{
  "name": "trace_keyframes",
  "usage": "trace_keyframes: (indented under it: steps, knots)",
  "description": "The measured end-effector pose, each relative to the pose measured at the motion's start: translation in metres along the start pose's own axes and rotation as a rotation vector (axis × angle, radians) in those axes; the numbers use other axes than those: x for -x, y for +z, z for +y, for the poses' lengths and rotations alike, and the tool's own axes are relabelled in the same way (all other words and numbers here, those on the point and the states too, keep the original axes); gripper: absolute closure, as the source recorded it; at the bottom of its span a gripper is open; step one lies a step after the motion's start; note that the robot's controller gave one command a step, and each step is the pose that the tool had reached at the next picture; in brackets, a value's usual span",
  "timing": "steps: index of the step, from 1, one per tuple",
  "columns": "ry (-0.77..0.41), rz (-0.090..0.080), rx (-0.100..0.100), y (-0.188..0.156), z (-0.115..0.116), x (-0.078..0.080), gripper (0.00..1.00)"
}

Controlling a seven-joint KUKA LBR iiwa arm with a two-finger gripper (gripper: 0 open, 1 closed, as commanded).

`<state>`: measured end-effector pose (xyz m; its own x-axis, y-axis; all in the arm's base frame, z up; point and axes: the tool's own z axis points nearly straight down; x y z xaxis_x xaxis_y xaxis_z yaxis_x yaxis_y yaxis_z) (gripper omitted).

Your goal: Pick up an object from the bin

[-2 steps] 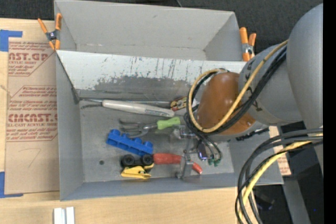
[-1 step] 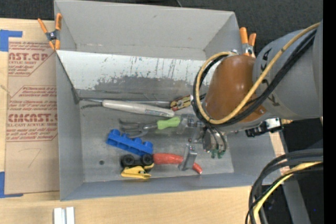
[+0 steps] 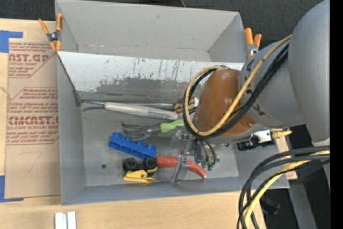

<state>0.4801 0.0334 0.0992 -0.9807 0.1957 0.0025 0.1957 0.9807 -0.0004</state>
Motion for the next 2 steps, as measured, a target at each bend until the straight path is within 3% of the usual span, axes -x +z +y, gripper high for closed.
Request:
trace_keyframes:
  steps: [1,2]
  knots:
    - [0.045,-0.021,0.001,0.029,-0.025,0.007,0.0]
    - [0.097,-0.007,0.003,0.029,-0.005,0.001,1.0]
